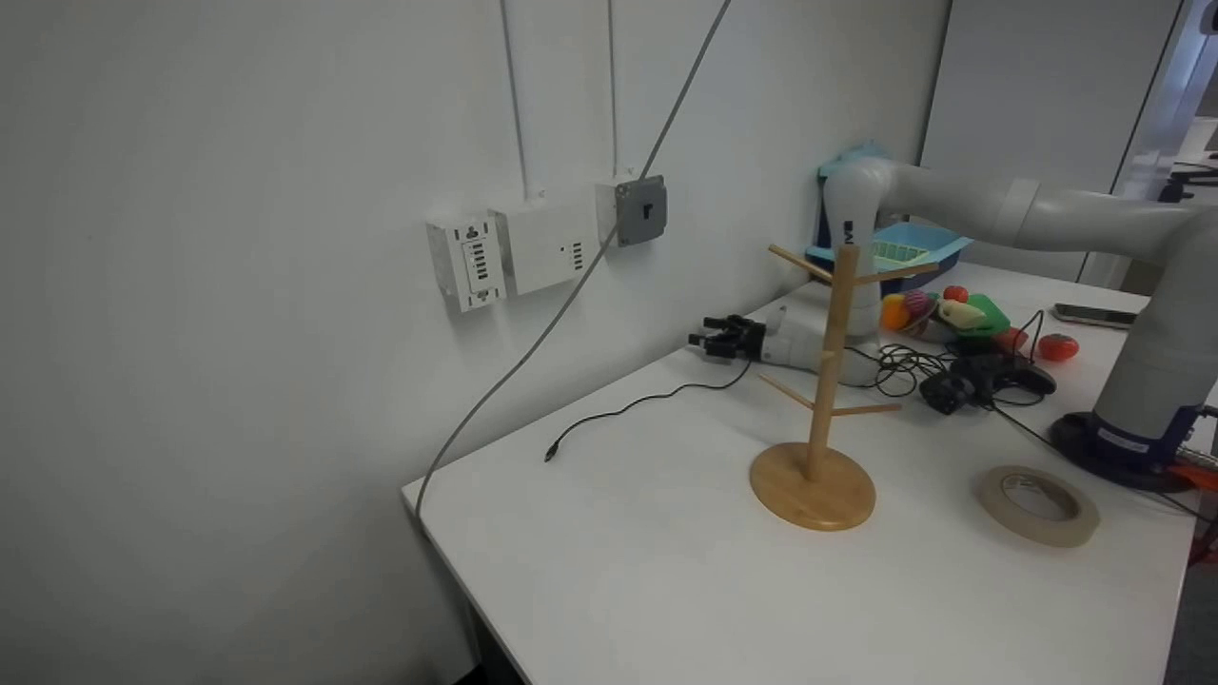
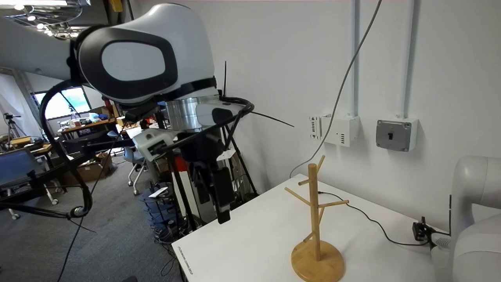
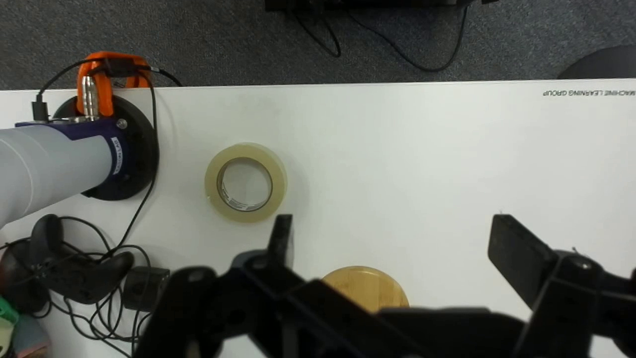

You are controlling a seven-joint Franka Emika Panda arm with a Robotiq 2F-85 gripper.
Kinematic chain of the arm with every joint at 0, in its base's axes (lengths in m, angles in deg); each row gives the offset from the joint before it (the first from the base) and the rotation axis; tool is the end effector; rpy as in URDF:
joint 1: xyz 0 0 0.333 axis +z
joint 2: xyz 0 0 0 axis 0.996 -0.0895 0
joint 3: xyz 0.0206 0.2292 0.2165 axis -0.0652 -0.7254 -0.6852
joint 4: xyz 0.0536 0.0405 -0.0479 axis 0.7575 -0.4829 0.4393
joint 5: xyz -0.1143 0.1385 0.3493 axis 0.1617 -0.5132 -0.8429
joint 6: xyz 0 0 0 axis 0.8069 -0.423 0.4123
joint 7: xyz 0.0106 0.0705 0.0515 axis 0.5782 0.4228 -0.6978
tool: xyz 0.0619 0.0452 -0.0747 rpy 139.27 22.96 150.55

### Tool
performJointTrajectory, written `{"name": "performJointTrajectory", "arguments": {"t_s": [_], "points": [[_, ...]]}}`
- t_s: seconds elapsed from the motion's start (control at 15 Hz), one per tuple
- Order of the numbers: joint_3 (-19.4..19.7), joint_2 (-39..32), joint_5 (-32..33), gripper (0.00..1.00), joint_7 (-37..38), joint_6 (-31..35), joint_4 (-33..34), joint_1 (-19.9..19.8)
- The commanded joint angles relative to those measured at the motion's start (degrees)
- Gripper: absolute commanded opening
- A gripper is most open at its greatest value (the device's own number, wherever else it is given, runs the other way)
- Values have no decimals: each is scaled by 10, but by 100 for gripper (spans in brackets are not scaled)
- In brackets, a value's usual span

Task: Put the tape on the top position of the wooden holder

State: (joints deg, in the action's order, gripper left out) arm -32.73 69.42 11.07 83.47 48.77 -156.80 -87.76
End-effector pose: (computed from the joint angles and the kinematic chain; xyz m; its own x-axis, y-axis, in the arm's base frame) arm 0.4167 -0.0620 0.4634 0.9982 -0.0028 -0.0593 0.0012 -0.9977 0.0677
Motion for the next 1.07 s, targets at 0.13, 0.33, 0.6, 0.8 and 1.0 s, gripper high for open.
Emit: {"name": "performJointTrajectory", "arguments": {"t_s": [0.13,0.33,0.6,0.8,1.0], "points": [[-3,1,3,100,0,16,-4,-2],[-5,1,9,100,0,38,-6,-3],[-7,-1,14,100,1,40,-4,-5],[-10,-1,23,100,7,33,-3,-7],[-7,-5,13,100,4,29,1,-2]]}}
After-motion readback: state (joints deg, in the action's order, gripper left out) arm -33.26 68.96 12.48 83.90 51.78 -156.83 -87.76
